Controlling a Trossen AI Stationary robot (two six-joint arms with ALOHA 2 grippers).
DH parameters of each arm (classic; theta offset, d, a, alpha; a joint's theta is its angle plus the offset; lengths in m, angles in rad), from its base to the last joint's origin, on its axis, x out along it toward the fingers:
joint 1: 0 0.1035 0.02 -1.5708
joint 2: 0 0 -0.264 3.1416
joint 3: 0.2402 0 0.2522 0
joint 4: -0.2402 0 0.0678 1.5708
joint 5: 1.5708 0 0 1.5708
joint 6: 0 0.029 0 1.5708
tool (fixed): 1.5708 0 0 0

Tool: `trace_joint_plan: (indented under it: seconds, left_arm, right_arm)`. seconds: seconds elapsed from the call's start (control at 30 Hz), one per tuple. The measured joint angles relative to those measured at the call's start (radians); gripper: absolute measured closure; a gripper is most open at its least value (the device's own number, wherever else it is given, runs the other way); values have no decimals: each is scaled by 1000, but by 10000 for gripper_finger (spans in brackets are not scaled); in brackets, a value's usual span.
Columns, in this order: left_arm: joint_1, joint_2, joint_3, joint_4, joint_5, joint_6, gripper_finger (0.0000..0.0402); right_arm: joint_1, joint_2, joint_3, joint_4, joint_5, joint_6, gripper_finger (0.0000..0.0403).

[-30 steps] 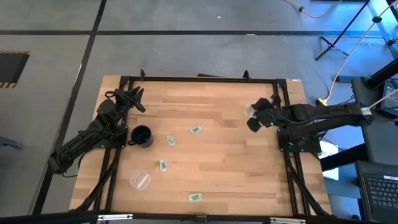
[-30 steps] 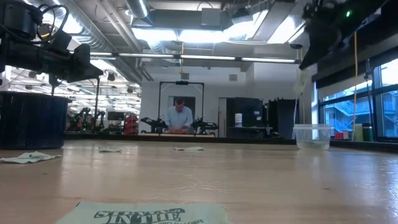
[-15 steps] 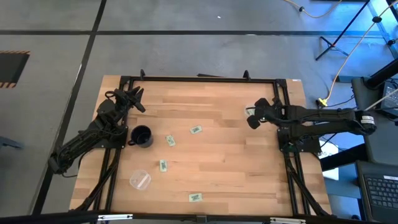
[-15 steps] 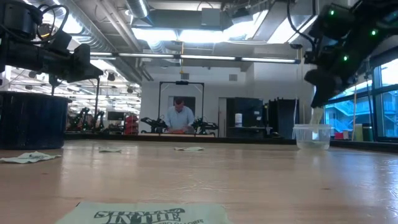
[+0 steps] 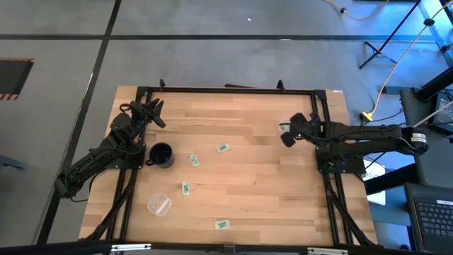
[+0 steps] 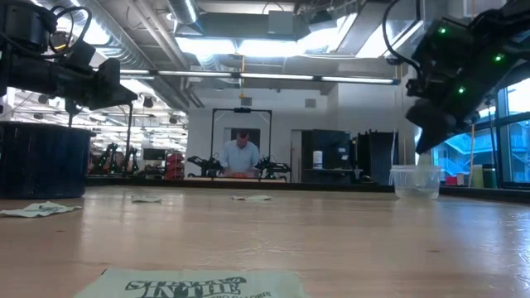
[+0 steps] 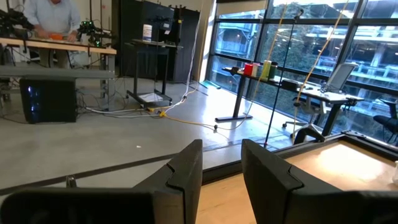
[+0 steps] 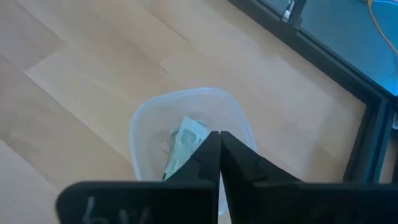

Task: Pick and place items into bin
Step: Put the light green stevia packet into the top transparent bin, then put the light green stevia packet into the bottom transparent bin

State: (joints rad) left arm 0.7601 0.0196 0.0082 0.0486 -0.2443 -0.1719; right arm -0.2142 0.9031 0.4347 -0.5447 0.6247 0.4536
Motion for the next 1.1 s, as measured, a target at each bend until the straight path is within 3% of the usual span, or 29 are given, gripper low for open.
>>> trace_joint_plan:
  seconds: [0.2, 0.43, 0.63, 0.77, 0.9, 1.1]
  left_arm:
    - [0, 0, 0, 0, 0, -1, 295]
    - [0, 0, 0, 0, 0, 0, 295]
    - [0, 0, 0, 0, 0, -2, 295]
    - [0, 0, 0, 0, 1, -25, 295]
    - [0, 0, 0, 0, 3, -25, 295]
    - [0, 0, 0, 0, 3, -25, 295]
  right_arm:
    - [0, 0, 0, 30, -1, -19, 365]
    - [0, 0, 10, 20, 0, -21, 295]
    - [22, -2, 155, 40, -2, -118, 266]
    - [86, -3, 213, 174, -127, -259, 265]
    - [157, 5, 214, 298, -274, -278, 265]
    - [239, 47, 93, 533, -288, -302, 265]
